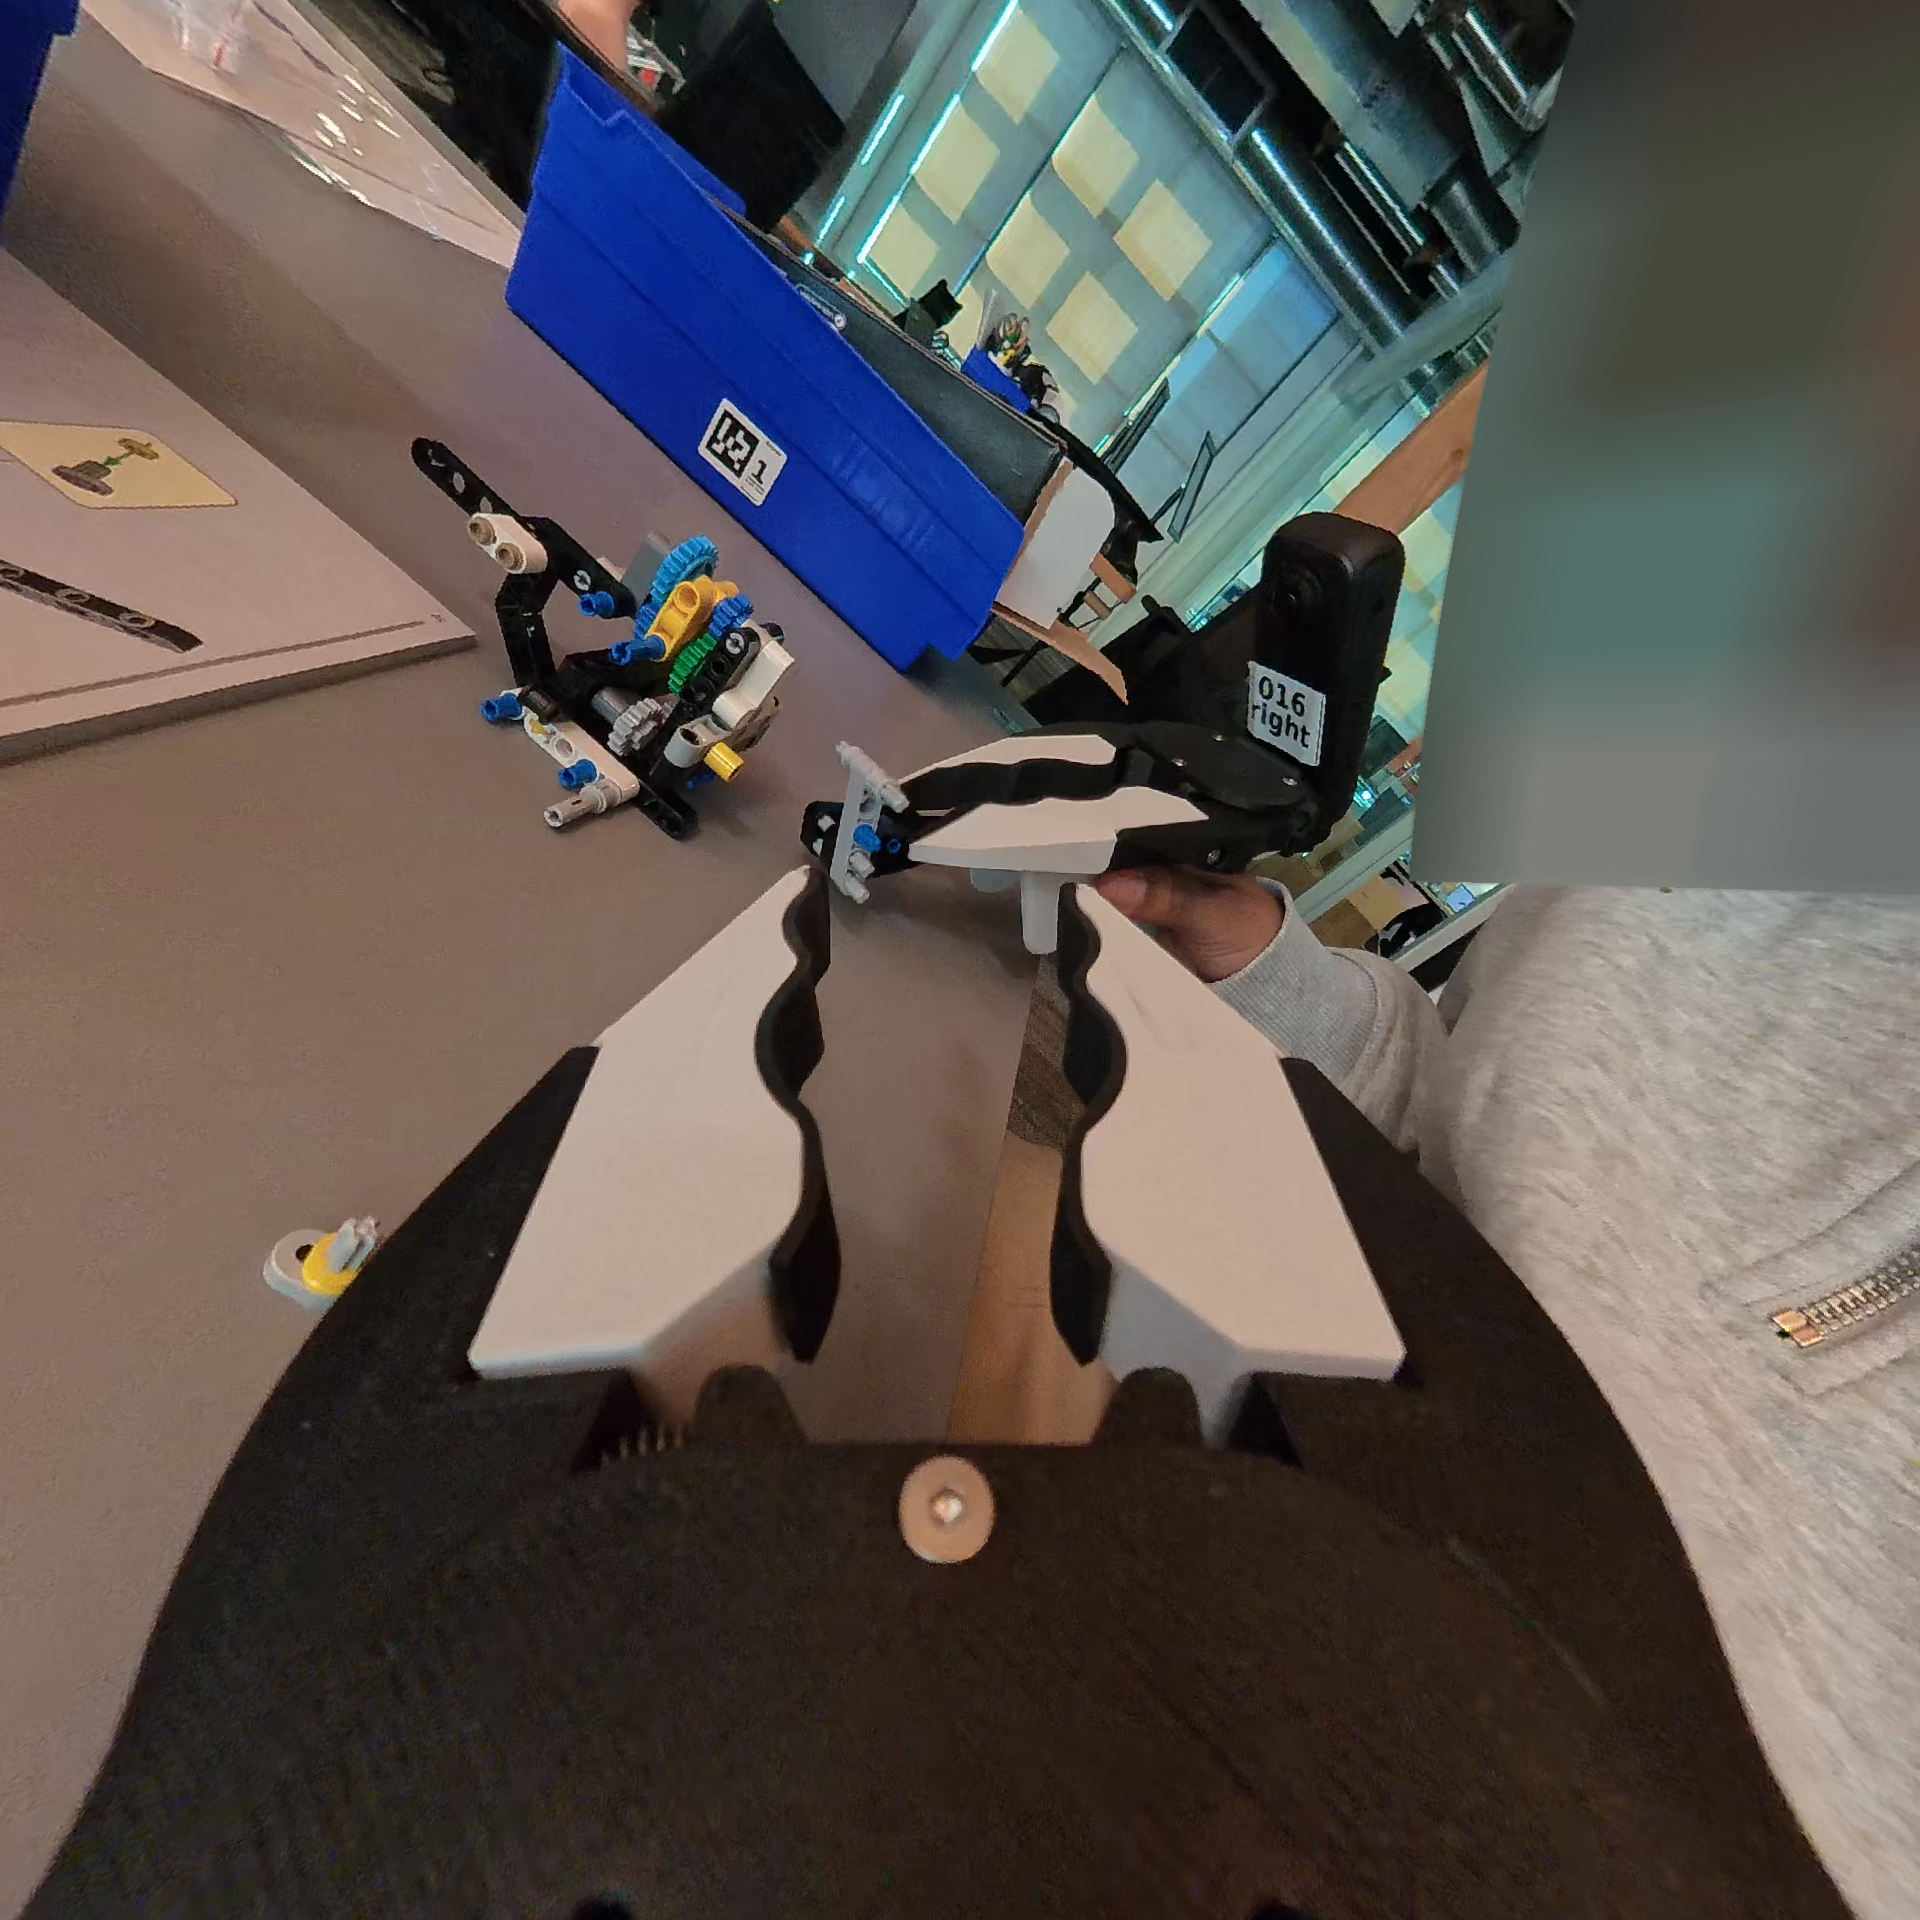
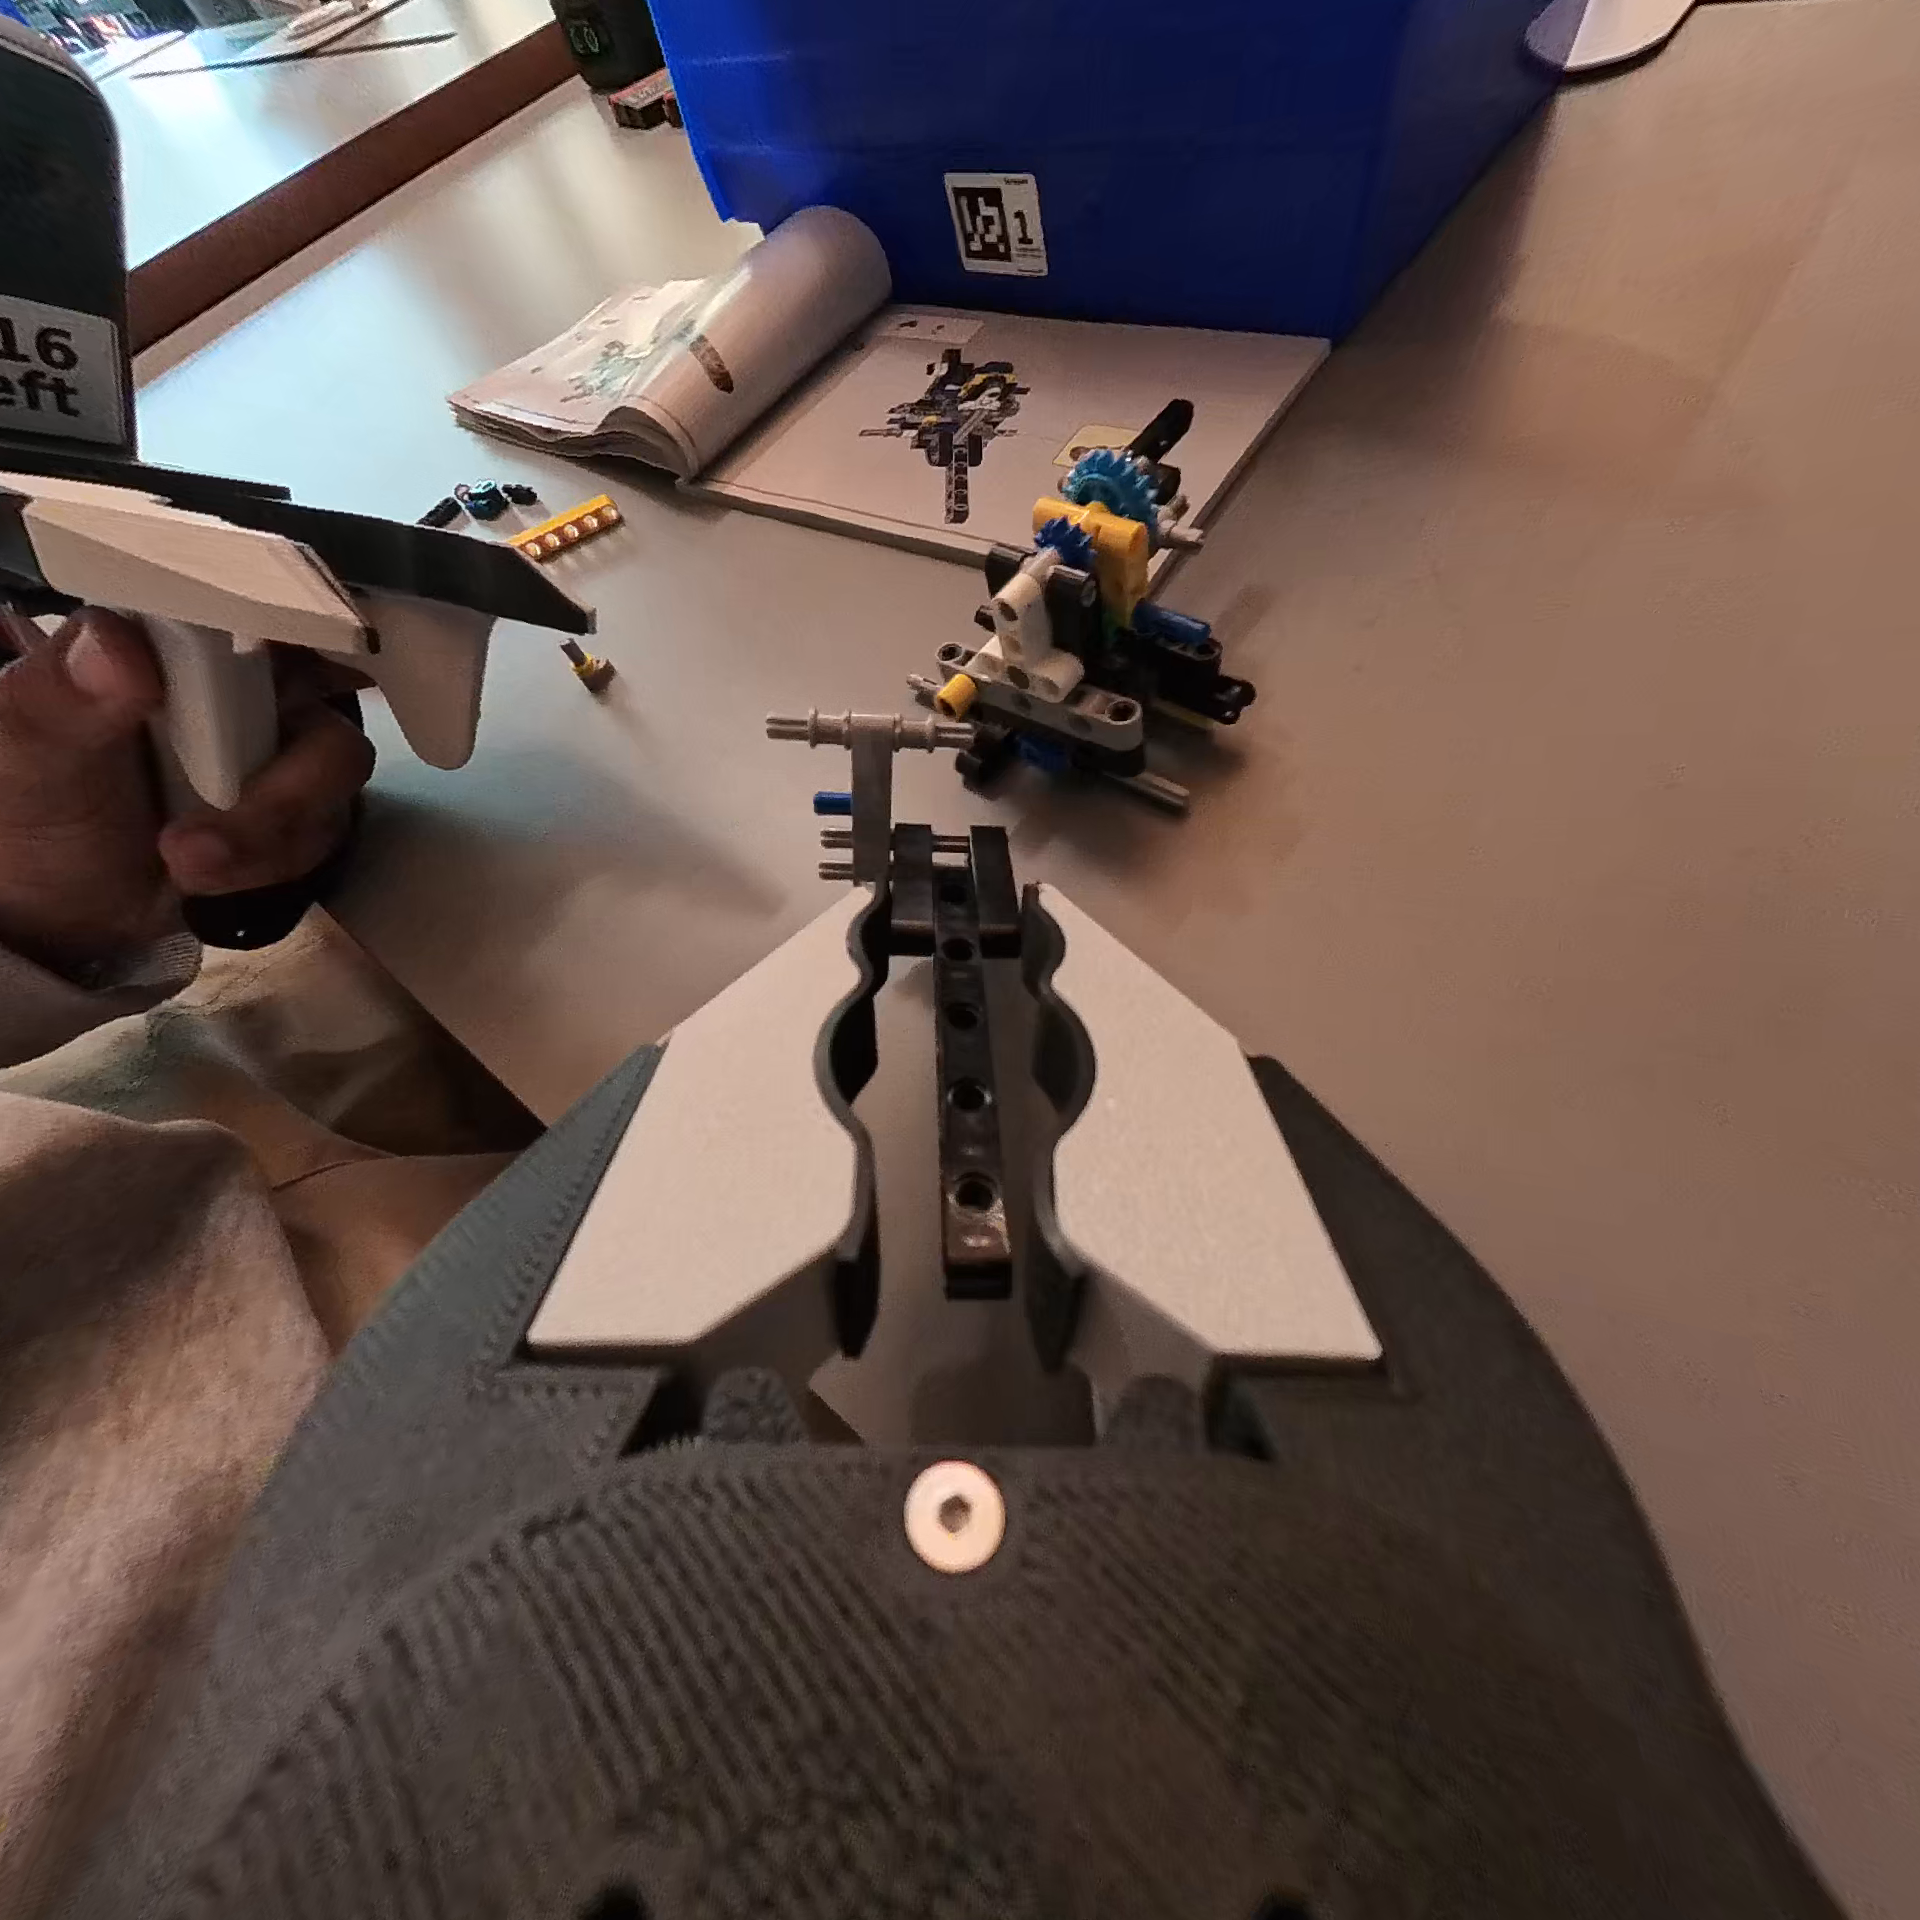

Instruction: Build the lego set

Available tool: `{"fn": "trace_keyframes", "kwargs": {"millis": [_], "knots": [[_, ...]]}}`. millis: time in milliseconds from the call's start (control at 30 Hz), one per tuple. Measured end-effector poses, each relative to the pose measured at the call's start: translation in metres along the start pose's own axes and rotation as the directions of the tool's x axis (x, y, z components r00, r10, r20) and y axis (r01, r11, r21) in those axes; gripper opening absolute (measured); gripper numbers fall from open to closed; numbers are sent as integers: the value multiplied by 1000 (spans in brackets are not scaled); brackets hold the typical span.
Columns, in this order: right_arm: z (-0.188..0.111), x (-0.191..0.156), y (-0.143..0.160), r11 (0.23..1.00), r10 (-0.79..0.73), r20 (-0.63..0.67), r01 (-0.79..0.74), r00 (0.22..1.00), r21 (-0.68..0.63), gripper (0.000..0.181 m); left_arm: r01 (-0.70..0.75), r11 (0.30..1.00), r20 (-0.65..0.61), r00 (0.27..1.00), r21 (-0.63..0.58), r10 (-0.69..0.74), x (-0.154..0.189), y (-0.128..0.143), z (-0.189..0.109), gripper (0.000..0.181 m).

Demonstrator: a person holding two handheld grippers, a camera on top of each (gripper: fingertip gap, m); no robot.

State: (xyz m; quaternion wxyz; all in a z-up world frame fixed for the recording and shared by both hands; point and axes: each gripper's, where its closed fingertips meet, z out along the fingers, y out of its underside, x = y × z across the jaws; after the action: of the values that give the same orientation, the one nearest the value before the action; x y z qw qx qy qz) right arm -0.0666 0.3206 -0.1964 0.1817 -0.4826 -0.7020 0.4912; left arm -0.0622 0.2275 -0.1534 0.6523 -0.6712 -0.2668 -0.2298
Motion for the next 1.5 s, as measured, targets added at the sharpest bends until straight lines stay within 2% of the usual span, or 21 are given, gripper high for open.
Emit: {"fn": "trace_keyframes", "kwargs": {"millis": [167,367,467,567,667,733,833,867,933,1033,1167,1267,1400,1500], "knots": [[3,-14,-4,999,-30,25,29,999,16,24,-9,1000,4,1000,1,9,0,0,0,40],[-10,-50,-32,957,-233,65,217,970,192,24,-79,997,-34,996,5,79,12,2,-1,44],[-20,-65,-45,889,-378,23,356,925,289,24,-150,989,-65,987,5,150,22,5,-1,46],[-29,-77,-53,789,-518,-69,508,853,346,24,-185,983,-77,980,-1,184,27,8,-1,49],[-31,-79,-55,689,-620,-190,644,761,332,23,-187,982,-77,979,2,187,27,8,-1,49],[-30,-79,-54,663,-646,-220,680,731,312,23,-191,982,-77,979,4,191,27,8,-1,49],[-29,-78,-53,666,-648,-218,682,729,302,23,-199,980,-68,978,-3,199,27,10,0,47],[-28,-74,-53,677,-639,-229,678,735,286,23,-194,981,-33,981,-13,193,22,10,2,33],[-22,-65,-47,710,-626,-229,666,746,228,23,-192,979,-5,981,-67,192,18,16,11,30],[-8,-48,-32,773,-593,-221,625,774,113,24,-144,984,127,980,-102,156,-2,18,18,27],[2,-28,-13,824,-555,-211,567,804,-8,24,-67,996,125,989,-60,74,-8,11,15,31],[5,-19,-5,854,-516,-201,517,832,-52,24,-66,996,100,992,-58,72,-4,11,15,37],[8,-20,0,876,-481,-172,478,860,-60,24,-118,965,84,986,-233,141,-1,36,28,45],[10,-19,3,883,-469,-165,464,867,-70,24,-173,907,147,958,-385,245,-10,57,36,55]]}}
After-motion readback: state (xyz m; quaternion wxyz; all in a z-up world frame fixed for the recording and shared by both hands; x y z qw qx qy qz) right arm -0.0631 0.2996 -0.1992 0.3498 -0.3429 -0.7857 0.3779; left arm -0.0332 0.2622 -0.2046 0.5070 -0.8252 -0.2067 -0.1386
